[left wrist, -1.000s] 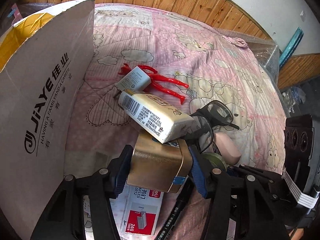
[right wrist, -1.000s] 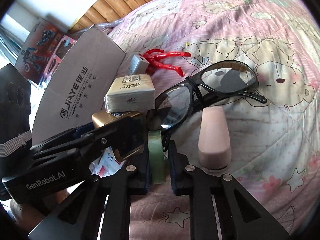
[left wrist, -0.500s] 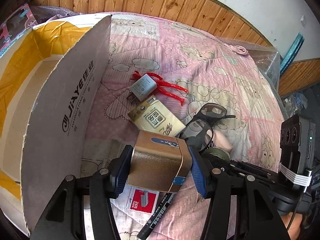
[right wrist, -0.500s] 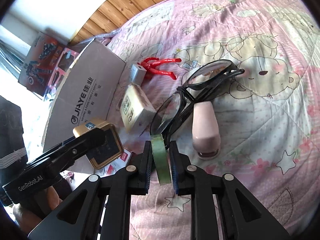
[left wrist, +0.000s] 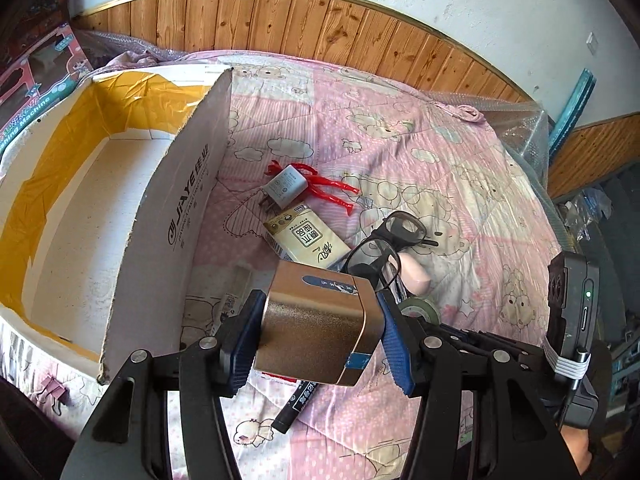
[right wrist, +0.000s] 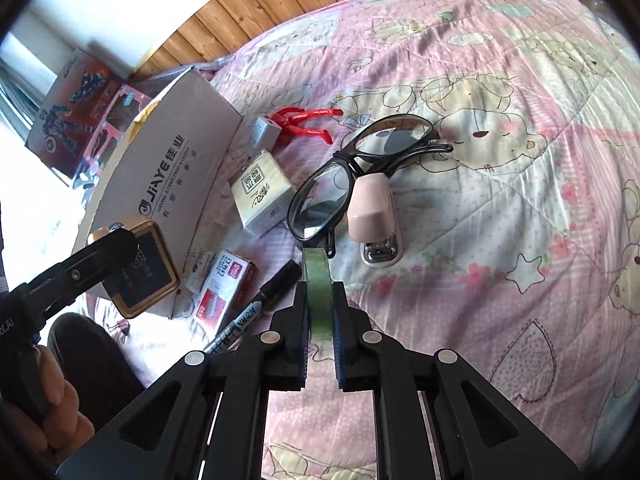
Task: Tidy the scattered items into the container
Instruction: 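Lift and carry the gold cube and tape roll toward the cardboard box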
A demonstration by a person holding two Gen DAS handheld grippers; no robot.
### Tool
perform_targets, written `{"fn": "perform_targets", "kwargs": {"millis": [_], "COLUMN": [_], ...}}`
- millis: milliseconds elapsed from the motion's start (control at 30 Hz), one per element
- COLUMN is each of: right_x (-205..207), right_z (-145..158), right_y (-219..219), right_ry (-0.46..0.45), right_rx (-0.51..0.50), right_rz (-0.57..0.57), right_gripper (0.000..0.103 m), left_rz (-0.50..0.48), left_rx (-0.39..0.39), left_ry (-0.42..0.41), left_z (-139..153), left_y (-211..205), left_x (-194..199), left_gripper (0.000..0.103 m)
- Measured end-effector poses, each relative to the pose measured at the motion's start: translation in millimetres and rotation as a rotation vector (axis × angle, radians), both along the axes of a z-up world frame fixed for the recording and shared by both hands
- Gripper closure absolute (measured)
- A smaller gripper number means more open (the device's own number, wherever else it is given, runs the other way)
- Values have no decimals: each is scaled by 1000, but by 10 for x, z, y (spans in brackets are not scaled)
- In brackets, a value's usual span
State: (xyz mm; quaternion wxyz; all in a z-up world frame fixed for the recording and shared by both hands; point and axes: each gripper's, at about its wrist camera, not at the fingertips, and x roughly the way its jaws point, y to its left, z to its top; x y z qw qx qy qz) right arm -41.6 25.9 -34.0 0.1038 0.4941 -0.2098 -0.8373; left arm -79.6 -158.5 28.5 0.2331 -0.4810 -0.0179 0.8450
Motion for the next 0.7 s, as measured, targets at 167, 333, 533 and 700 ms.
{"fn": "perform_targets", "kwargs": {"millis": [167,333,533,700], "right_x": [161,256,332,381], "right_z": [106,233,392,522], "right_y": [-55,-174,-345,-489], "right_ry": [28,59,90,112], "right_rx": [3,16,20,13], "right_rz": [15,42,72,99], "right_gripper": [93,93,93,93], "left_rz": [-4,13,32,46], "left_rx": [-3,-42,-56,-56], "left_ry": [24,45,67,93], "left_z": [124,246,389,495], "left_y": [-14,-59,-185,-286], "left_x": [131,255,374,415], "left_gripper": [46,46,47,46]}}
